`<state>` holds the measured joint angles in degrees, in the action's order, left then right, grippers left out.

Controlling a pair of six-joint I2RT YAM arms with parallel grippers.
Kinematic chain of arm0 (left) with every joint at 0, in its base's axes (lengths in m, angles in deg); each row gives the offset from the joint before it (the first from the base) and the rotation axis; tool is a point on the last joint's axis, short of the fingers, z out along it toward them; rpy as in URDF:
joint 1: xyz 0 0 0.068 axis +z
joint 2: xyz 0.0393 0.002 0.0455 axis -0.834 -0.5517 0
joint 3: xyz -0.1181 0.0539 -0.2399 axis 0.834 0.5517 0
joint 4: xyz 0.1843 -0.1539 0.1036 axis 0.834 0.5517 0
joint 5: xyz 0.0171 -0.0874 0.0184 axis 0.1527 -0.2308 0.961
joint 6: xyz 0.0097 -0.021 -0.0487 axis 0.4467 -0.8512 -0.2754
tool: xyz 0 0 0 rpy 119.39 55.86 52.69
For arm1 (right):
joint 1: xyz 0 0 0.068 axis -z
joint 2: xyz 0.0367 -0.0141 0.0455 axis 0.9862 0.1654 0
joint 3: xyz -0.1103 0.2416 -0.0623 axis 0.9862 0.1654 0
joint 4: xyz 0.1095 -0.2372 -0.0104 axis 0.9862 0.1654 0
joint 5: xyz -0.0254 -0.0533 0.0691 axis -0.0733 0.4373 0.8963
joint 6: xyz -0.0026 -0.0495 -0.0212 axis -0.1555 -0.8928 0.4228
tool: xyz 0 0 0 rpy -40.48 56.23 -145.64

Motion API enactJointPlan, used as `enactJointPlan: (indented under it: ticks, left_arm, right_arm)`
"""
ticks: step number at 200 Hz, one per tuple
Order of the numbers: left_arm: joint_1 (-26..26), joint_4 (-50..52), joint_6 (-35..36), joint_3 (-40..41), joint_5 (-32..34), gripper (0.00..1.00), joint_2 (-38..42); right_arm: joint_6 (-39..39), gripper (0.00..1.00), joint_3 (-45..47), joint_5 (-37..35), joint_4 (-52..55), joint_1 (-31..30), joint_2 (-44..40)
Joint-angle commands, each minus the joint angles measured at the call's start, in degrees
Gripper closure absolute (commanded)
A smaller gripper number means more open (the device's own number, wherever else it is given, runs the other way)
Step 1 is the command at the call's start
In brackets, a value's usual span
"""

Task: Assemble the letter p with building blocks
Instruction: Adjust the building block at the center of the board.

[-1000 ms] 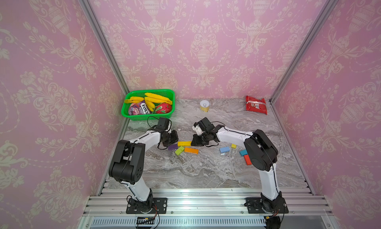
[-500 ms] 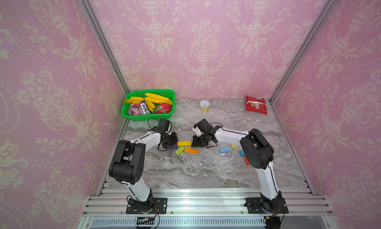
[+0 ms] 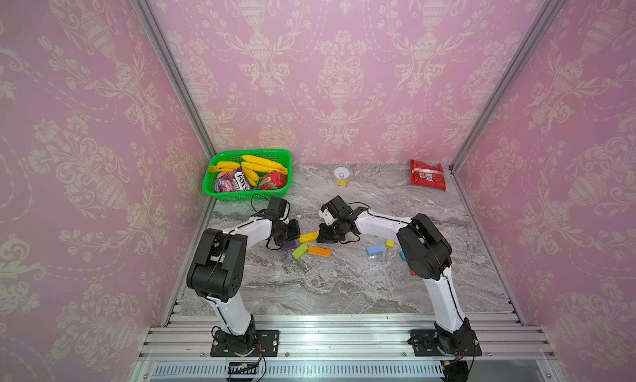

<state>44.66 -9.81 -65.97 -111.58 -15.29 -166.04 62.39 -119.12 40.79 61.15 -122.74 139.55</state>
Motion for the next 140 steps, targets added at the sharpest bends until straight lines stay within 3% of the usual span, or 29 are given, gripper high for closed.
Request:
enactJointPlan:
  ticks: [1, 52, 95, 140]
  left_arm:
    - [-0.63, 1.80, 0.23, -0.48, 1.98, 1.00, -3.97]
    - [-0.20, 0.02, -1.29, -4.00, 3.47, 1.00, -7.14]
    - [0.07, 0.40, -1.62, -4.66, 6.45, 1.00, -2.92]
    - [-0.52, 1.79, -3.02, -0.13, 3.99, 1.00, 2.97]
  right_arm:
    - [-0.74, 0.82, -2.33, 0.08, 2.13, 0.08, 2.65]
    - [-1.44, 0.83, -9.34, 2.27, 4.54, 0.13, 6.19]
    - [-3.90, 0.77, -7.87, 1.15, 7.06, 0.08, 2.15]
    - [-9.85, 0.72, -8.89, -3.03, 13.06, 1.94, -1.48]
